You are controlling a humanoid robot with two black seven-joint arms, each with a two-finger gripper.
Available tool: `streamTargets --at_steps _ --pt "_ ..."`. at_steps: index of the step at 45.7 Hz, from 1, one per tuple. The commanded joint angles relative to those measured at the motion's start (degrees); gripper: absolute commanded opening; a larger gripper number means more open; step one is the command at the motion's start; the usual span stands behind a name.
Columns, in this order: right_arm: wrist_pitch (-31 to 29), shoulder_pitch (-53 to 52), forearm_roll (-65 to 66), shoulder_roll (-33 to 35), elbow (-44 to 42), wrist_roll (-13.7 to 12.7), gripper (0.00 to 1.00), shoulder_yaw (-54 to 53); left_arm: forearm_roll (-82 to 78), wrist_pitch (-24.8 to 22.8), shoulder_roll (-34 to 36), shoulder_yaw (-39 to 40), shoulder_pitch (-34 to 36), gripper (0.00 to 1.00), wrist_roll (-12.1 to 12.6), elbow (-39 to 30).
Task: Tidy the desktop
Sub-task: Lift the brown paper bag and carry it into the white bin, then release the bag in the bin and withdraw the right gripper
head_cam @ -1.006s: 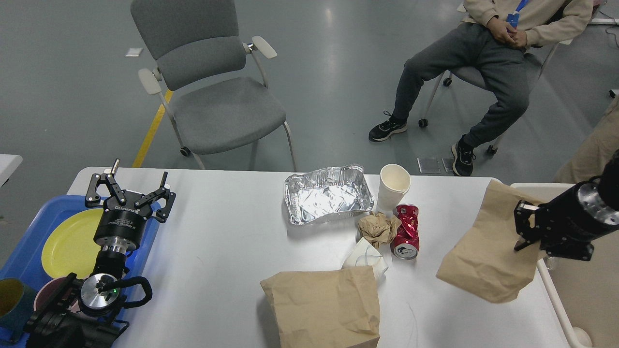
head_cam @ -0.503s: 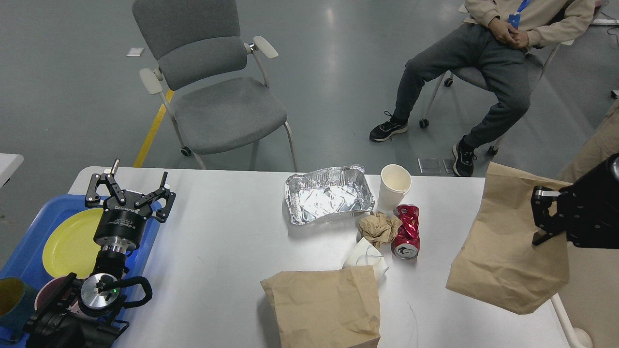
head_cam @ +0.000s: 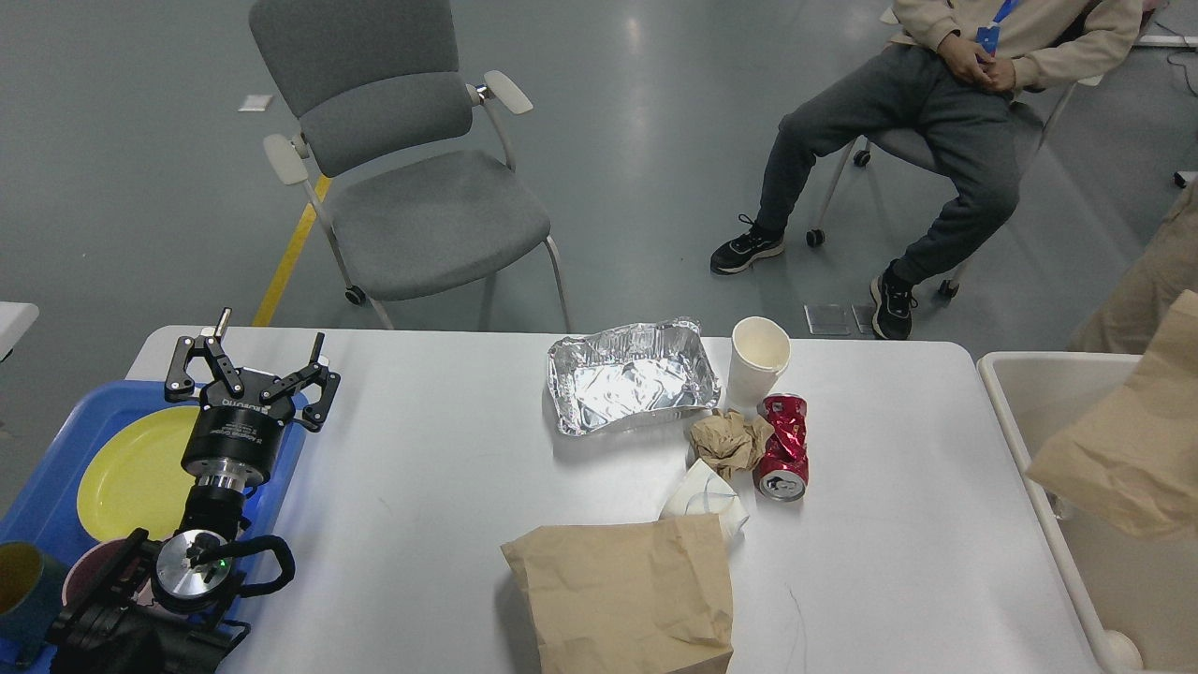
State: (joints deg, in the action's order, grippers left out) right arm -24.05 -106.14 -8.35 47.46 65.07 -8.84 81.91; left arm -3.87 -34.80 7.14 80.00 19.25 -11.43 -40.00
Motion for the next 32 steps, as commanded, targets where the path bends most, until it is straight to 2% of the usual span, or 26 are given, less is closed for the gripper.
streamTargets --at_steps 1,7,13,23,27,32 --pt "5.3 14.7 0.0 1.5 -10.0 0.1 0.00 -9.4 0.0 0.0 0.0 0.0 0.0 0.96 -0.1 0.0" --pt "10.5 30.1 -0.1 0.2 -21.4 0.1 0.00 -18.2 0.0 0.0 0.1 0.0 0.0 0.96 -0.1 0.0" --pt "14.4 45.7 0.0 -3.9 -32.6 0.1 0.00 -27.9 0.0 0.0 0.0 0.0 0.0 0.96 -0.1 0.0" --pt "19.7 66.1 -1.1 -17.7 -54.3 0.1 0.00 -32.4 0.0 0.0 0.1 0.1 0.0 0.96 -0.1 0.0" --pt "22.6 70.9 -1.1 -22.2 -59.4 0.1 0.00 -33.6 0.0 0.0 0.0 0.0 0.0 0.96 -0.1 0.0" --pt "25.4 74.3 -1.1 -26.2 -61.4 -0.5 0.00 -33.8 0.0 0.0 0.1 0.0 0.0 0.96 -0.1 0.0"
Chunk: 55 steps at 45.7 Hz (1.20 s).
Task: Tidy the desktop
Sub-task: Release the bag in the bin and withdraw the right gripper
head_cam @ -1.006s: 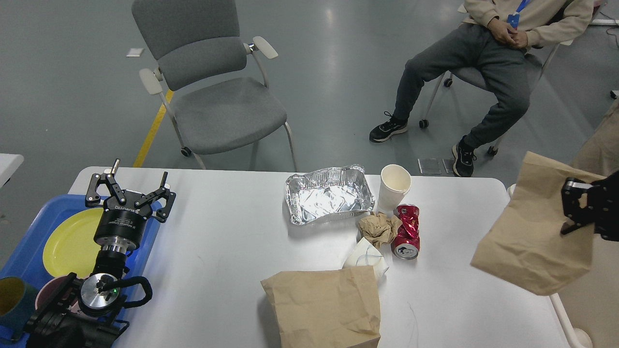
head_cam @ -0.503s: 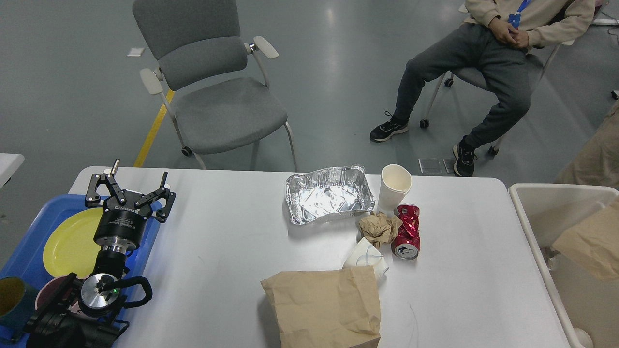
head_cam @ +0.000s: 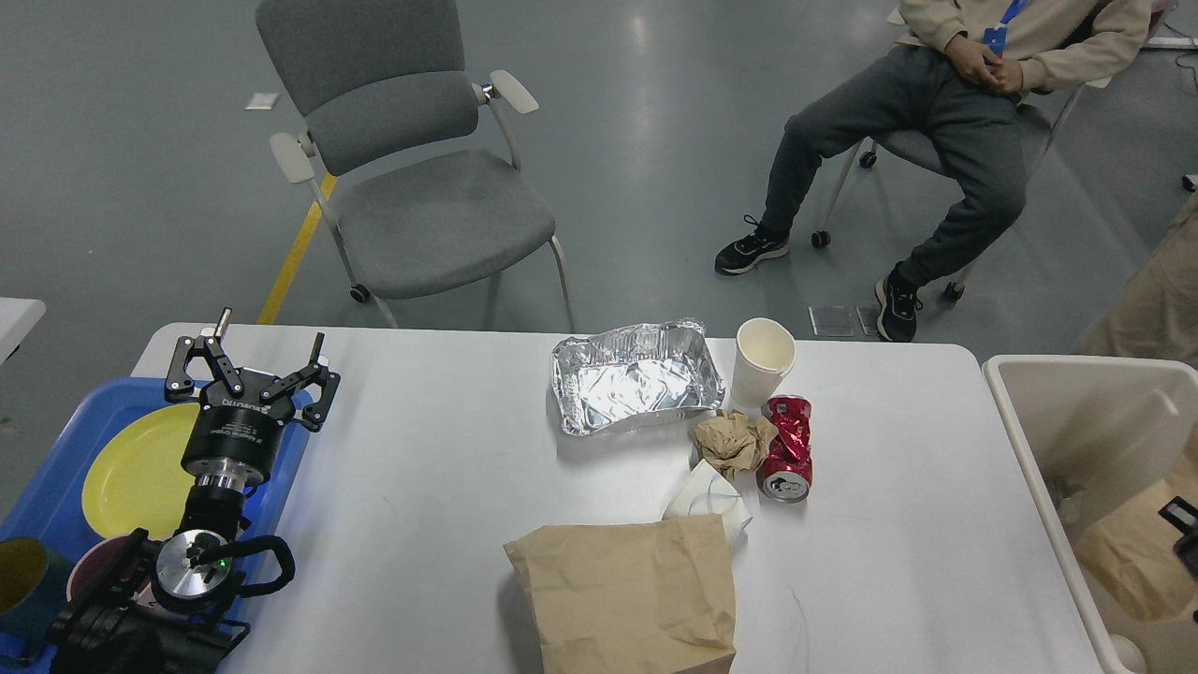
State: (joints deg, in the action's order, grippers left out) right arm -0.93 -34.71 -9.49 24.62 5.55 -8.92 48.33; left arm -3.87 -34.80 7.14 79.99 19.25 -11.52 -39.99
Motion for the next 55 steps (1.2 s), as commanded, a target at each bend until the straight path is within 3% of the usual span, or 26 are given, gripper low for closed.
streamTargets --at_steps 1,38,39,40,44,45,47,55 --pt "2.6 3.0 0.0 -3.7 -1.9 -0.4 0.00 -0.3 0.0 0.0 0.1 0.1 0.0 0.96 0.0 0.0" --pt "3.0 7.2 0.1 -5.7 -1.4 -0.3 0.00 -0.2 0.0 0.0 0.0 0.0 0.0 0.96 0.0 0.0" --pt "3.1 7.2 0.1 -5.7 -1.4 -0.3 0.05 -0.2 0.0 0.0 0.0 0.0 0.0 0.96 0.0 0.0" --pt "3.2 7.2 0.1 -5.7 -1.5 -0.3 0.17 -0.2 0.0 0.0 0.0 0.0 0.0 0.96 0.0 0.0" --pt "3.6 7.1 0.1 -5.6 -1.7 0.0 0.85 -0.1 0.0 0.0 0.1 0.0 0.0 0.96 0.0 0.0" --pt "3.8 7.1 0.1 -5.6 -1.8 0.0 0.94 -0.2 0.0 0.0 0.0 0.0 0.0 0.96 0.0 0.0" --pt "4.4 7.1 0.1 -5.6 -1.8 0.0 1.00 -0.1 0.0 0.0 0.1 0.0 0.0 0.96 0.0 0.0" --pt "4.8 7.2 0.1 -5.6 -1.5 0.0 1.00 -0.2 0.0 0.0 0.1 0.1 0.0 0.96 0.0 0.0"
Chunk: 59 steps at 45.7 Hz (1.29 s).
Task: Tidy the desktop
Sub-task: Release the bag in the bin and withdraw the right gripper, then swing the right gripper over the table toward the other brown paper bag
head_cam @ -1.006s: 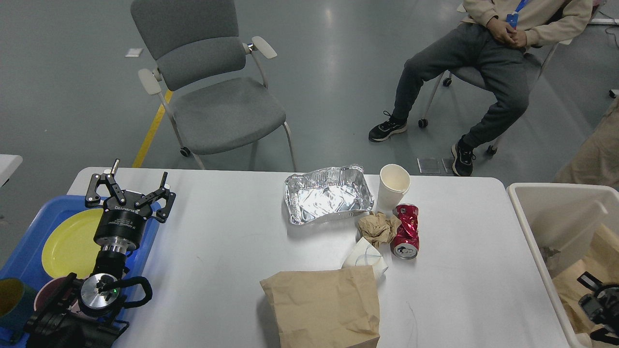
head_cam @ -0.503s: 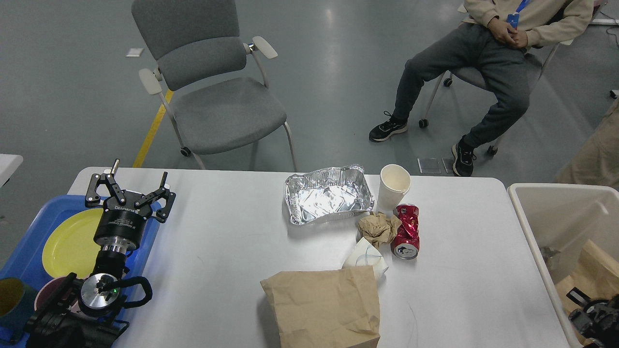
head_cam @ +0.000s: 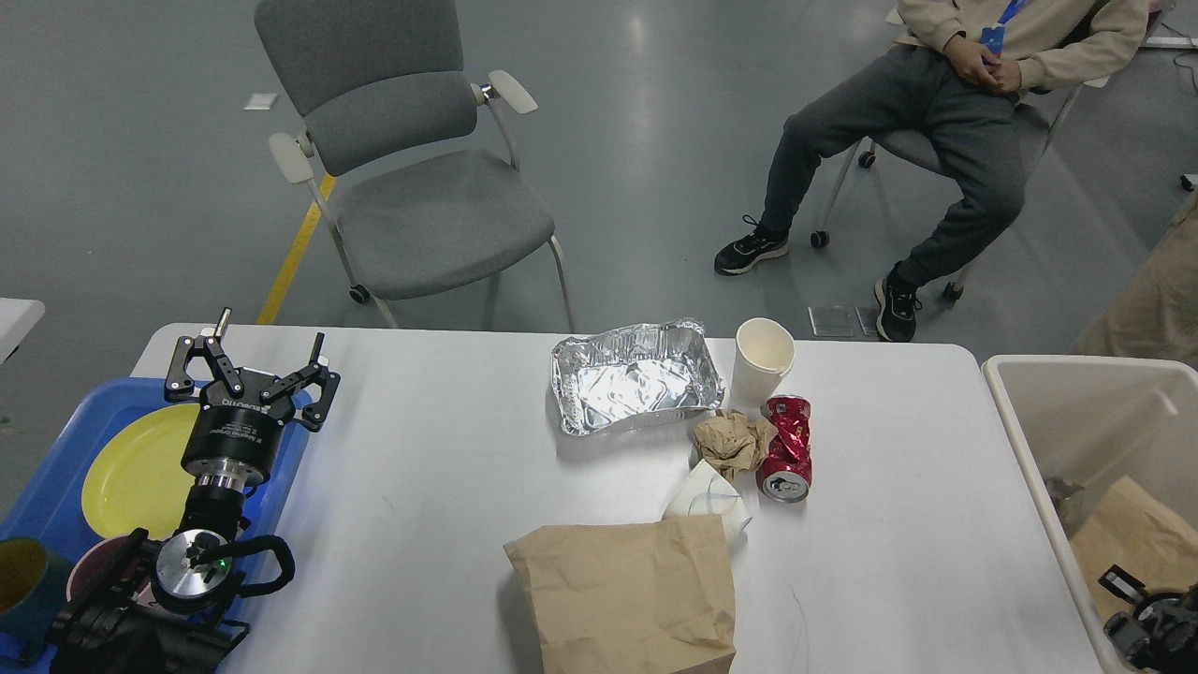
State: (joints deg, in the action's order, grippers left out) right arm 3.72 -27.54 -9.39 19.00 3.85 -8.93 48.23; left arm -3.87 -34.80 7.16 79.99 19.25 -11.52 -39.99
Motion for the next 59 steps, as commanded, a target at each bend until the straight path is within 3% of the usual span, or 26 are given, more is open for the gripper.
streamTargets --at_steps 1,33,41,49,59 --pt "0.1 0.0 0.0 0.0 0.2 0.0 1.00 -0.1 0.0 0.0 0.0 0.0 0.0 0.96 0.0 0.0" --pt "-0.6 -2.8 0.1 0.9 1.9 0.0 1.00 -0.2 0.0 0.0 0.0 0.0 0.0 0.96 0.0 0.0" --pt "-2.7 -14.4 1.4 8.9 14.8 -0.3 1.00 1.2 0.0 0.0 0.0 0.0 0.0 0.96 0.0 0.0" --pt "-11.7 -31.1 8.2 14.1 27.0 -0.4 1.00 8.9 0.0 0.0 0.0 0.0 0.0 0.96 0.0 0.0" --pt "-22.8 -52.8 8.9 14.8 44.0 -0.4 1.00 23.3 0.0 0.0 0.0 0.0 0.0 0.96 0.0 0.0"
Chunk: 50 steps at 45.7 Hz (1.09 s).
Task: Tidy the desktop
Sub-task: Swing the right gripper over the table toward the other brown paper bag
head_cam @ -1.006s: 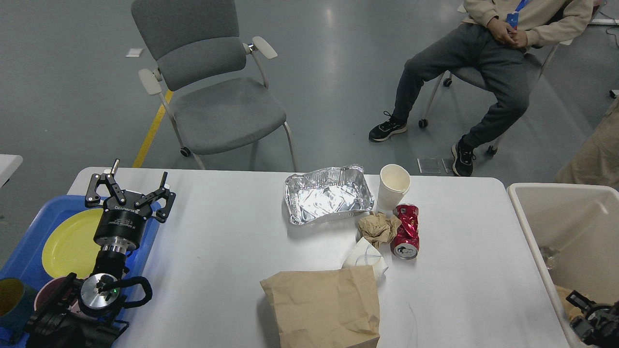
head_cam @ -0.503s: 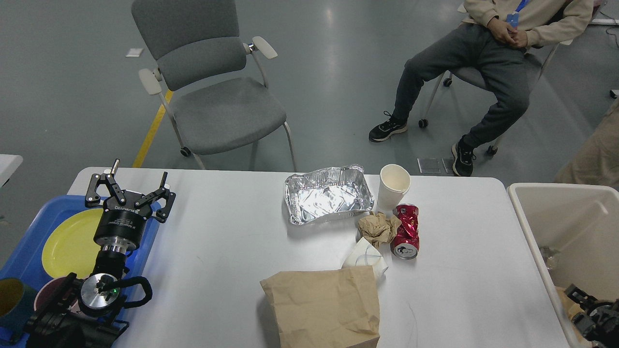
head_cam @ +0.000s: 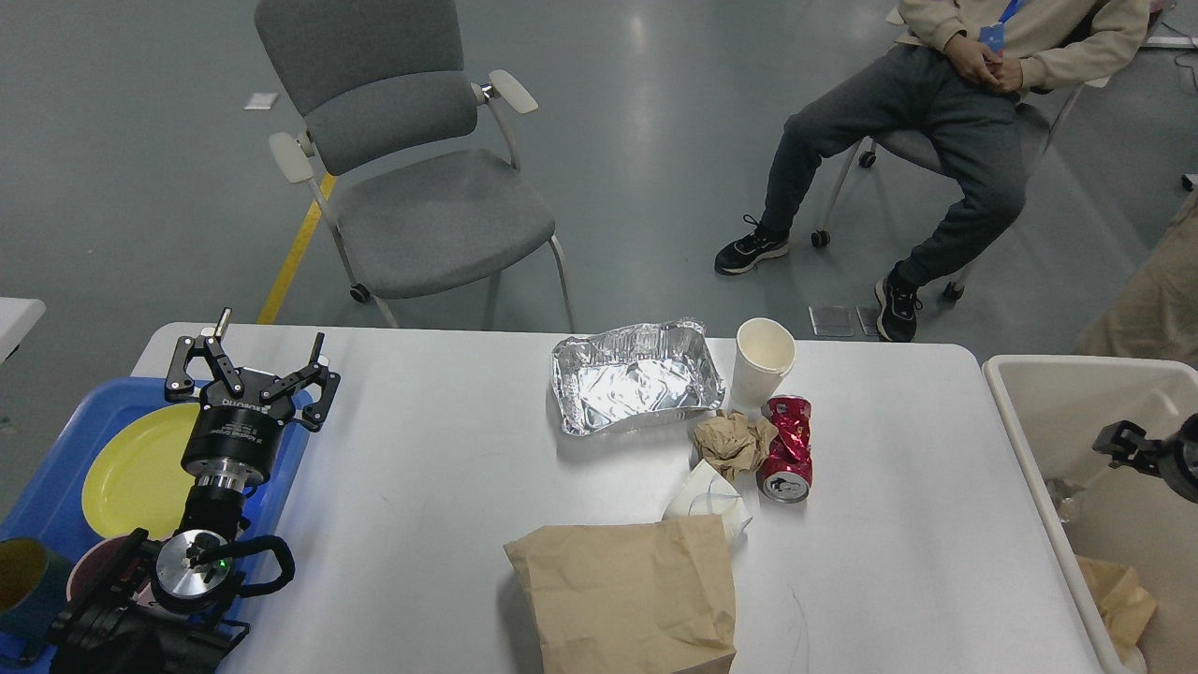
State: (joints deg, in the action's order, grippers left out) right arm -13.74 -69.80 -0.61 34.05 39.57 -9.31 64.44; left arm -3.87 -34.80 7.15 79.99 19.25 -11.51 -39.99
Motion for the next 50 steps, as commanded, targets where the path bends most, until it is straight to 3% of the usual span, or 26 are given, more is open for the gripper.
streamTargets --at_steps 1,17,23,35,50 --pt "-6.6 -12.8 0.1 -0.4 10.1 0.0 1.00 8.1 0.0 0.0 0.1 0.0 0.0 0.96 0.0 0.0" --pt "-25.1 -48.7 -0.4 -3.6 36.6 -0.3 1.00 13.0 0.0 0.0 0.1 0.0 0.0 0.96 0.0 0.0" --pt "-26.3 -59.8 -0.6 -7.1 46.3 -1.4 1.00 13.2 0.0 0.0 0.1 0.0 0.0 0.96 0.0 0.0" --pt "-28.3 -74.5 -2.9 -16.7 56.6 -1.0 1.00 11.4 0.0 0.0 0.1 0.0 0.0 0.96 -0.1 0.0" --pt "-28.7 -74.9 -8.1 -19.1 57.5 -0.7 1.00 8.9 0.0 0.0 0.0 0.1 0.0 0.96 0.0 0.0"
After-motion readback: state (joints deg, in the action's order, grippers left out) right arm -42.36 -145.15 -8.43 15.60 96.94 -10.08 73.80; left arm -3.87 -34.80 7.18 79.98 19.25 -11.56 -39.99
